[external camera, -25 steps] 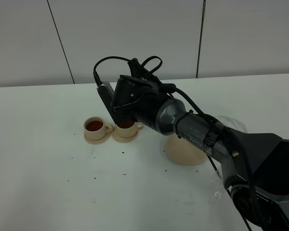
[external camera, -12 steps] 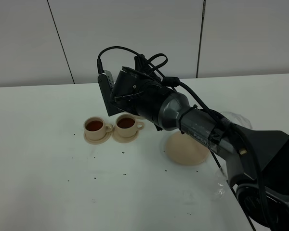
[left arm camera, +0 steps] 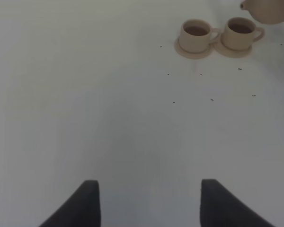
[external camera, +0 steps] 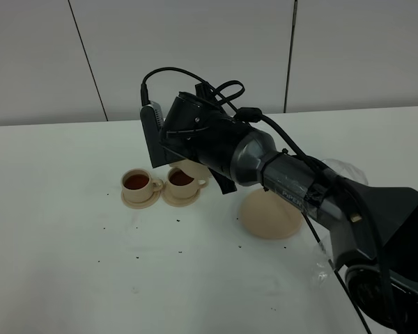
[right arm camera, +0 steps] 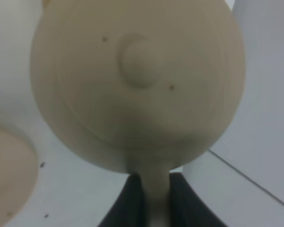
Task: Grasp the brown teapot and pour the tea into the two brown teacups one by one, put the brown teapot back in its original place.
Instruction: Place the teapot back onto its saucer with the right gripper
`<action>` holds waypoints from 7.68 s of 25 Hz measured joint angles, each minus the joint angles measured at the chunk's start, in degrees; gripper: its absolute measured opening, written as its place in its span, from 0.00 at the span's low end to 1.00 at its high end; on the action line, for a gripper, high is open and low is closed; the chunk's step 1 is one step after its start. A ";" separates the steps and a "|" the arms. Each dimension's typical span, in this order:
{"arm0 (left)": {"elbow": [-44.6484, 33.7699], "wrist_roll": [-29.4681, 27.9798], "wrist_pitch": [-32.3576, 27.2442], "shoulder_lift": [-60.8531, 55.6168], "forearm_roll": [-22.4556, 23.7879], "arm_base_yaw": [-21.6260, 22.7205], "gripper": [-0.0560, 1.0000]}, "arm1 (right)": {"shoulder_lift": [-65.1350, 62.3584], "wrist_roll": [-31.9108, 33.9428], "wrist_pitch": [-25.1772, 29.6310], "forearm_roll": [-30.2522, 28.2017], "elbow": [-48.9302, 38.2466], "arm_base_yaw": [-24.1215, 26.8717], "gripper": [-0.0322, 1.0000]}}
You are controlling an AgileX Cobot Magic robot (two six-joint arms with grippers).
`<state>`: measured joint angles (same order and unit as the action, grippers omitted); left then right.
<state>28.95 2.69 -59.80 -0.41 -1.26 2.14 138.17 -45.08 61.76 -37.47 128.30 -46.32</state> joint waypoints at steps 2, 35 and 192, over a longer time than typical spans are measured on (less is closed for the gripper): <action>0.00 0.00 0.00 0.00 0.00 0.00 0.56 | -0.97 0.63 0.46 1.39 0.00 0.00 0.12; 0.00 0.00 0.00 0.00 0.00 0.00 0.56 | -3.41 26.91 8.58 37.93 3.36 5.95 0.12; 0.00 0.09 0.00 0.00 0.00 0.00 0.56 | -19.67 47.97 -16.35 36.08 -44.52 15.69 0.43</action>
<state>28.95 2.79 -59.80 -0.41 -1.26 2.14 118.50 2.90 45.41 -1.39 83.78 -30.63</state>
